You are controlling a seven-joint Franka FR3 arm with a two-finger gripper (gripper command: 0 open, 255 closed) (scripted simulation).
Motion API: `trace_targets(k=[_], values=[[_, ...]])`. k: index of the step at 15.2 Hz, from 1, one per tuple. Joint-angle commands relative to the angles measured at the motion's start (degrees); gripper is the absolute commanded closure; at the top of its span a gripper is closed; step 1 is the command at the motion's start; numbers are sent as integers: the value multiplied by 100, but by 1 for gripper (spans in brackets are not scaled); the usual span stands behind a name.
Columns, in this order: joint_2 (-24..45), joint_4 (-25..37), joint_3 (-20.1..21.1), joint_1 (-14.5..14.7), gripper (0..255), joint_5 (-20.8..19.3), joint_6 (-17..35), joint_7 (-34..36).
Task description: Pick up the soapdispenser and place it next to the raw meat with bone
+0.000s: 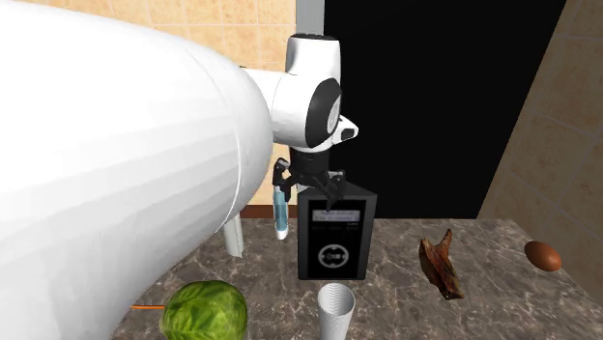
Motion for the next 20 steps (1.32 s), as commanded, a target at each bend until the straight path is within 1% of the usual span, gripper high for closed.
trace_targets(k=[1, 5, 10, 15, 20], values=[[297, -58, -11, 70, 0, 122, 435, -71], [982, 26, 21, 242, 0, 397, 1178, -183], [1910, 318, 68, 462, 0, 783, 1994, -391], [2878, 809, 138, 663, 0, 1214, 2650, -667], [3856, 1490, 267, 802, 0, 1642, 3129, -970]])
